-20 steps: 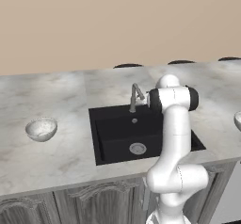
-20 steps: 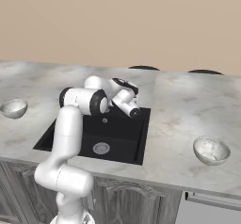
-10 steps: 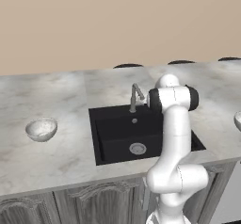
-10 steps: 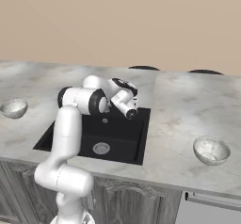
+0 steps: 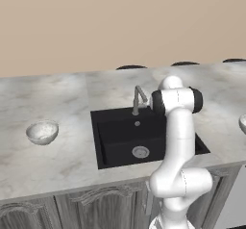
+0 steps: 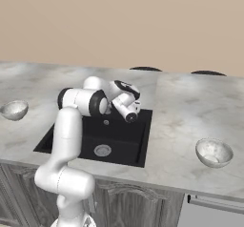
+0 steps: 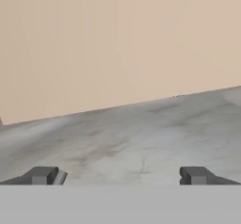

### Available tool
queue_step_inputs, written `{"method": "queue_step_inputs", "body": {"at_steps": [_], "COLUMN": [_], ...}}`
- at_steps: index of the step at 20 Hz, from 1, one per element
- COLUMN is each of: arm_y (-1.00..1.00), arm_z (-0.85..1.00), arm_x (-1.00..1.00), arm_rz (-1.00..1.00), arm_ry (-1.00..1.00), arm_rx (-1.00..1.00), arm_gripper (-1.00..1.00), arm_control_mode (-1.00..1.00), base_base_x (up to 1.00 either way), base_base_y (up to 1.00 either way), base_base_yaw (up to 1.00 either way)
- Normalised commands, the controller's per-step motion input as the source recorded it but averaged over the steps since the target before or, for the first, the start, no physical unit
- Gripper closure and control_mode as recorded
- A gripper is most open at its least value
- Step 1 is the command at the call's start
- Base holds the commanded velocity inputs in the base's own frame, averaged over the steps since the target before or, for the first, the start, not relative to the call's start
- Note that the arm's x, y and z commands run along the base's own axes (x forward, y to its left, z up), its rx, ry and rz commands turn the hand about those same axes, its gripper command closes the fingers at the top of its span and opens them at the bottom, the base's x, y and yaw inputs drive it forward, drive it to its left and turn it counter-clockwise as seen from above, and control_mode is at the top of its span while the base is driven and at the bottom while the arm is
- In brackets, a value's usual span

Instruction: Rinse each bowl for a few seconds and place them down in the sink or on the counter.

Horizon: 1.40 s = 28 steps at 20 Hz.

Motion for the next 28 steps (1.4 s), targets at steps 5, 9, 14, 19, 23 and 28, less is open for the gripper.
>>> {"method": "queue_step_inputs", "body": {"at_steps": [5,9,14,19,23,28], "arm_y": [-0.85,-0.76,-0.56,-0.25,-0.22,-0.22], "arm_z": [-0.68,-0.57,0.02,0.72,0.83,0.87], "arm_x": [-0.06,-0.18,-0.3,-0.48,-0.51,-0.36], "arm_rz": [-0.04,0.0,0.0,0.0,0.0,0.0], "arm_ry": [0.06,0.09,0.01,-0.03,-0.01,0.0], "arm_rx": [0.03,0.03,0.09,0.16,0.15,0.13], "arm_gripper": [-1.0,-1.0,-1.0,-1.0,-1.0,-1.0], "arm_control_mode": [-1.0,-1.0,-1.0,-1.0,-1.0,-1.0], "base_base_x": [0.0,0.0,0.0,0.0,0.0,0.0], "base_base_y": [0.0,0.0,0.0,0.0,0.0,0.0], "base_base_yaw": [0.0,0.0,0.0,0.0,0.0,0.0]}}
